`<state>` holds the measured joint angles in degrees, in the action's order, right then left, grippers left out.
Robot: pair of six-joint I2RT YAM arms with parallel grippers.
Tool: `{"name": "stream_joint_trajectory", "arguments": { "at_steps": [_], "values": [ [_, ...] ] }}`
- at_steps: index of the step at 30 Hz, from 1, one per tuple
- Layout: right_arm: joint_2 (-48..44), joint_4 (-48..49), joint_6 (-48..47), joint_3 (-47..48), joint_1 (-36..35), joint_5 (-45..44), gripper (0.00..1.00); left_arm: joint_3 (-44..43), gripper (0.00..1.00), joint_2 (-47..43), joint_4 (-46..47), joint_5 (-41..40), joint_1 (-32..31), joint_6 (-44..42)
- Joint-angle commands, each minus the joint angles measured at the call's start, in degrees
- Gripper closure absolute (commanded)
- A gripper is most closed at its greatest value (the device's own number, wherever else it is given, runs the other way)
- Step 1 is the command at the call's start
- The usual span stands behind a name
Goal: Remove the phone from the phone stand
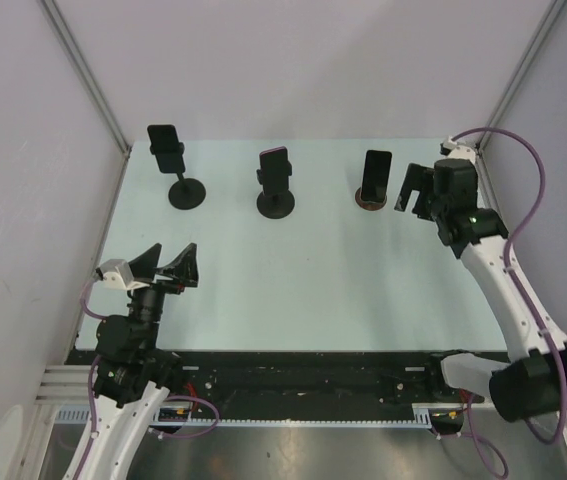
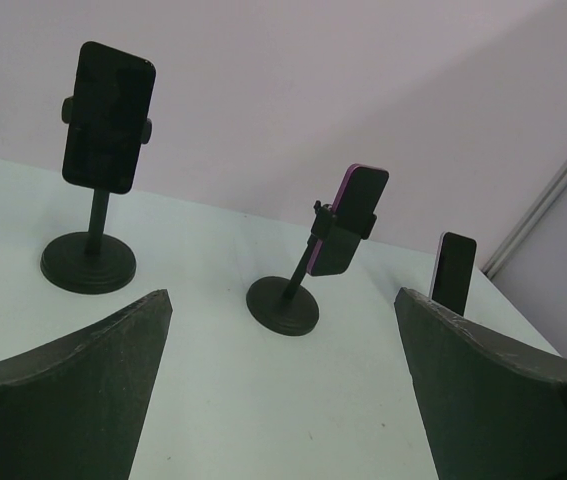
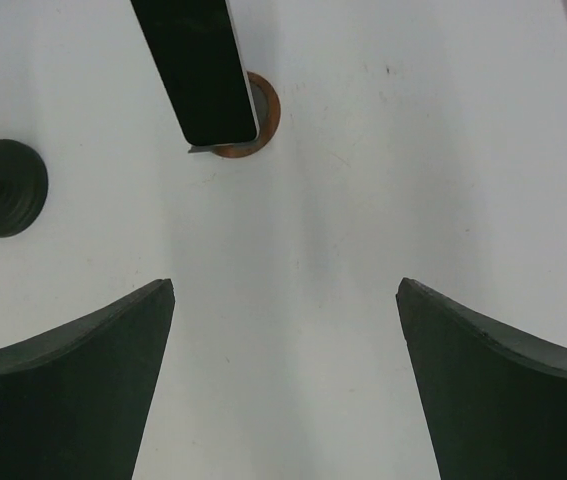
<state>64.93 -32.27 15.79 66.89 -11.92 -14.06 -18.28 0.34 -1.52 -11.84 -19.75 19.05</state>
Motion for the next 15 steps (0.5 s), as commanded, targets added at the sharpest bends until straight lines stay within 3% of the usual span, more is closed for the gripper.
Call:
{"name": "stream_joint_trajectory", "arguments": {
  "at_steps": [1,8,15],
  "values": [
    [7.83,2.99,3.19,4.82,0.76,2.64,0.0,-0.26,0.0,-5.0,-0.06,-0.2,-0.2,-0.06],
    [20.14,14.42,-0.31,8.95,-0.47,-3.33,0.0,-1.84,0.0,0.89,-0.5,-0.21,0.24,-1.29],
    [27.0,27.42,-2.34,11.14,-0.73,-2.55,0.0,-2.54,0.0,5.63,-0.68,-0.03,0.85,-1.65]
  ]
}}
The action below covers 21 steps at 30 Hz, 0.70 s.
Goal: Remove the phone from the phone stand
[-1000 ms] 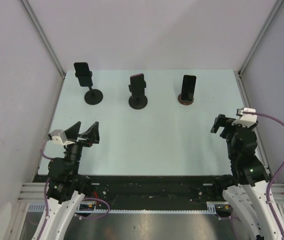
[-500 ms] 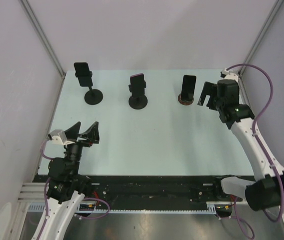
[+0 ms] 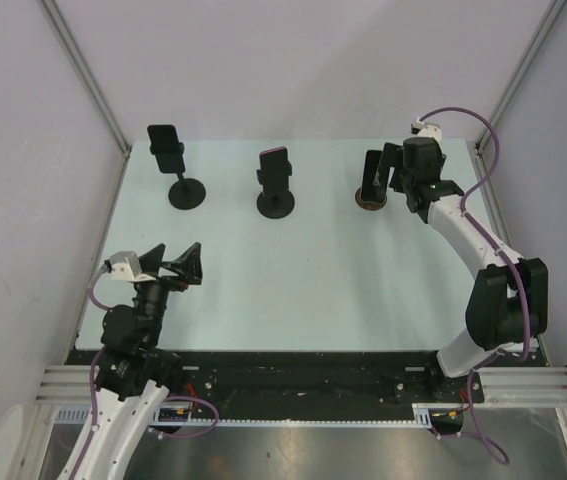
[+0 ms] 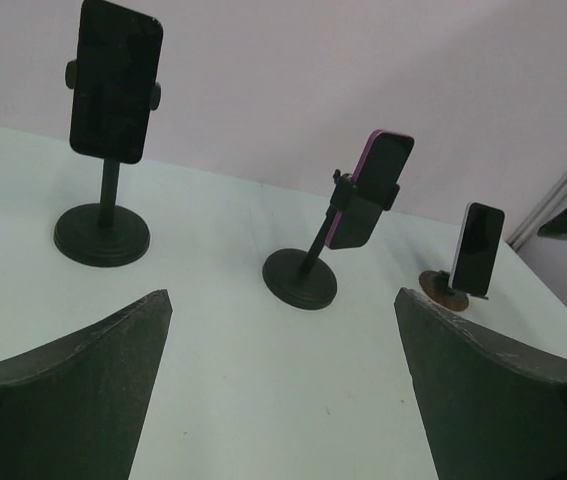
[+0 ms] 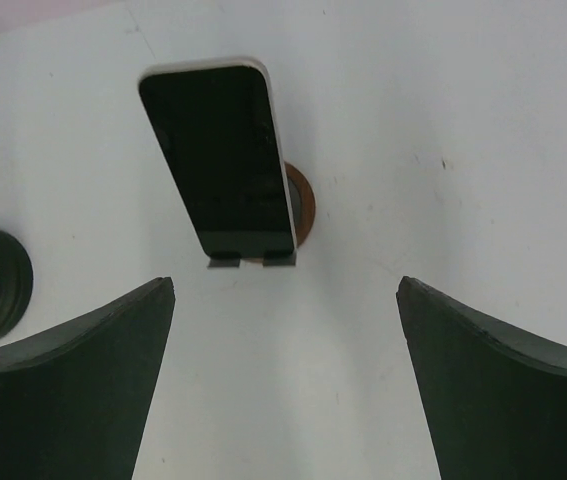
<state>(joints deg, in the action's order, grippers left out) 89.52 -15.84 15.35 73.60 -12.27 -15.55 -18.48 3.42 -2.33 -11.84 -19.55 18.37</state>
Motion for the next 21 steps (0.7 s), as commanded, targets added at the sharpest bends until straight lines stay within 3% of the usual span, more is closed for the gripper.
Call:
{"name": "stream_joint_trajectory", "arguments": {
  "at_steps": [1,11,21],
  "values": [
    [4.25,11.52,-2.17,5.14,-0.38,-0.63,0.0,-2.44,0.0,3.51,0.04,0.14,0.92,-0.97],
    [14.71,14.52,-3.84,14.89,-1.44,-1.93,0.0,-2.35,0.0,5.28,0.04,0.5,1.45,-0.97],
    [24.91,8.02,-4.9,26.41,-1.97,-5.63,0.0,-2.35,0.0,5.46,0.04,0.5,1.53,-1.06]
  ]
}}
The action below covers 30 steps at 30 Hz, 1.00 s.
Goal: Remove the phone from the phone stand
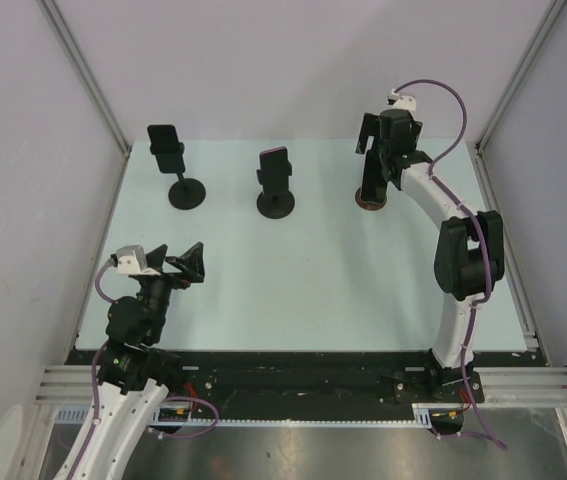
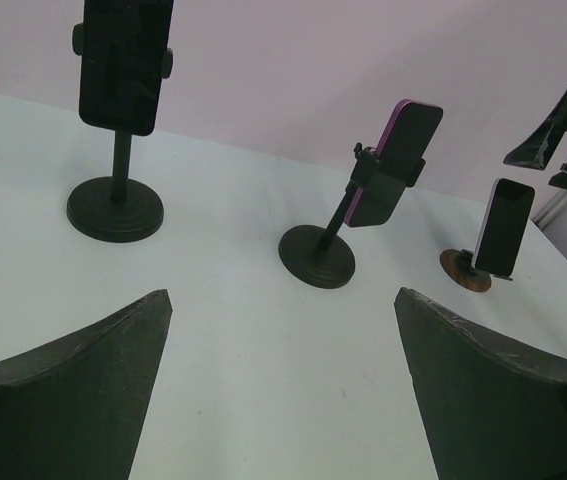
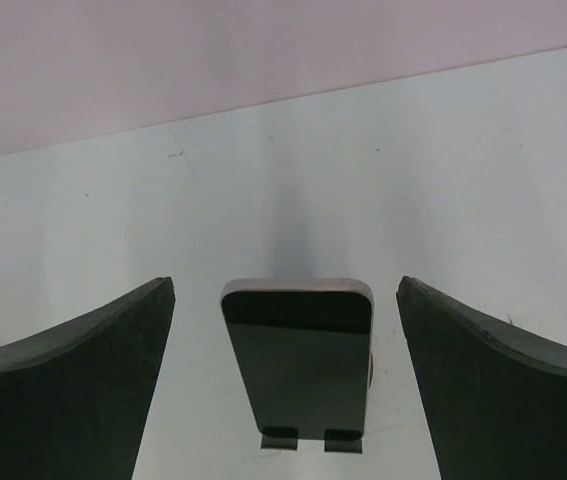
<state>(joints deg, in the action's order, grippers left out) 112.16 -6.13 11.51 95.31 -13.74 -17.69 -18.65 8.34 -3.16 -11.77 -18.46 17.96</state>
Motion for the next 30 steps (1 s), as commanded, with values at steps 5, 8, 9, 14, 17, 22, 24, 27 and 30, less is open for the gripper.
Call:
{"name": "stream_joint_trajectory", "arguments": {
  "at_steps": [5,8,9,14,17,22,24,27,30],
  "values": [
    [3.77,-2.39,-0.35,4.01,-0.68,-4.81,0.0,-2.18,0.0,0.45,0.87,0.34,0.44,-0.64],
    [4.99,-3.36,-0.34,4.18,-0.76,-4.11,0.0,-2.17,0.0,0.45,0.87,0.26,0.44,-0.64],
    [5.26,-3.54,-0.08,4.27,-0.68,-3.84,0.0,-2.18,0.0,0.45,0.87,0.08,0.44,-0.64],
    [6.75,-3.54,0.36,4.27,-0.85,-3.05,0.0,-2.0,0.0,0.54,0.87,0.17,0.44,-0.55],
    [7.37,-3.71,0.36,4.27,-0.94,-3.05,0.01,-2.09,0.0,0.45,0.87,0.17,0.44,-0.38],
    [7.11,-4.33,0.09,4.01,-1.03,-2.87,0.06,-2.0,0.0,0.54,0.96,-0.01,0.44,-0.47],
    [6.67,-4.24,-0.43,3.57,-1.11,-2.52,0.13,-2.0,0.0,0.54,0.87,-0.01,0.44,-0.47],
    [5.35,-3.72,-0.7,2.52,-1.12,-2.0,0.27,-2.0,0.0,0.54,0.87,-0.01,0.44,-0.47],
    [4.04,-3.89,-0.96,2.08,-1.12,-1.56,0.43,-2.0,0.0,0.54,0.87,-0.01,0.44,-0.47]
  ]
}}
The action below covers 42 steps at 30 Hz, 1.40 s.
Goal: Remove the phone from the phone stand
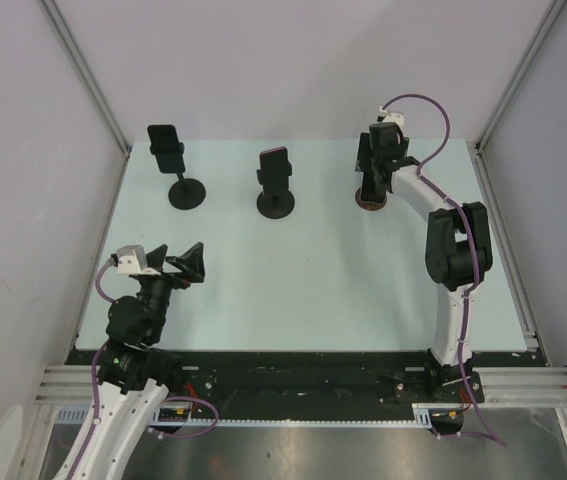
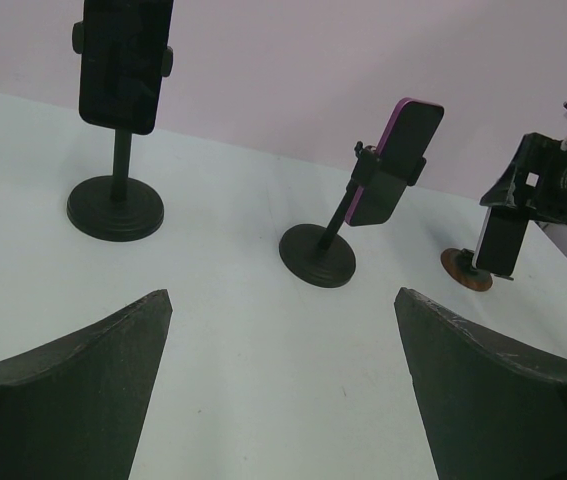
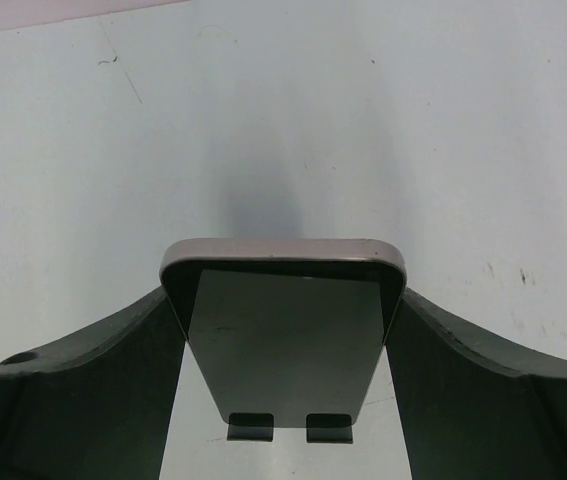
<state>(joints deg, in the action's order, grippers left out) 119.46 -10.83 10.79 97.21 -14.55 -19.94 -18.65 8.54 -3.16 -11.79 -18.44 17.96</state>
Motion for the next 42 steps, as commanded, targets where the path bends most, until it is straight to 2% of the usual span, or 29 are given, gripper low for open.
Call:
{"name": "stream_joint_trajectory", "arguments": {
  "at_steps": [1,2,8,13,19,23,29,34,38,42],
  "values": [
    [-4.22,0.72,-0.24,0.09,-0.31,0.78,0.49,-2.0,0.0,0.34,0.87,0.1,0.42,-0.47],
    [-4.67,0.81,-0.33,-0.09,-0.39,1.05,0.58,-2.0,0.0,0.34,0.87,0.19,0.42,-0.47],
    [-9.23,-0.15,-1.29,0.17,-0.92,1.31,0.82,-2.0,0.0,-0.09,0.87,0.37,0.42,-0.38],
    [-13.46,-2.17,-1.73,0.61,-1.45,2.63,0.93,-2.0,0.0,-0.54,0.87,0.72,0.42,-0.38],
    [-19.34,-12.43,-4.01,1.14,-1.1,5.18,1.0,-1.91,0.0,-1.59,0.87,1.33,0.42,-0.29],
    [-24.97,-19.22,-5.16,-2.02,0.57,9.39,1.0,-1.82,0.0,-2.82,0.96,1.16,0.16,-0.2],
    [-34.71,-29.85,-9.2,-10.8,4.52,10.63,1.0,-1.65,0.0,-5.8,0.96,0.37,-1.42,-0.03],
    [-39.3,-37.93,-14.2,-17.56,7.95,12.2,1.0,-1.56,0.0,-8.35,0.96,0.1,-2.74,0.06],
    [-40.88,-39.53,-16.23,-23.01,10.32,15.81,1.0,-1.39,0.0,-10.9,0.87,-0.07,-3.8,-0.03],
    [-39.14,-37.87,-17.38,-27.94,14.01,14.24,1.0,-1.38,0.0,-12.31,0.87,-0.07,-4.94,-0.11]
  ]
}}
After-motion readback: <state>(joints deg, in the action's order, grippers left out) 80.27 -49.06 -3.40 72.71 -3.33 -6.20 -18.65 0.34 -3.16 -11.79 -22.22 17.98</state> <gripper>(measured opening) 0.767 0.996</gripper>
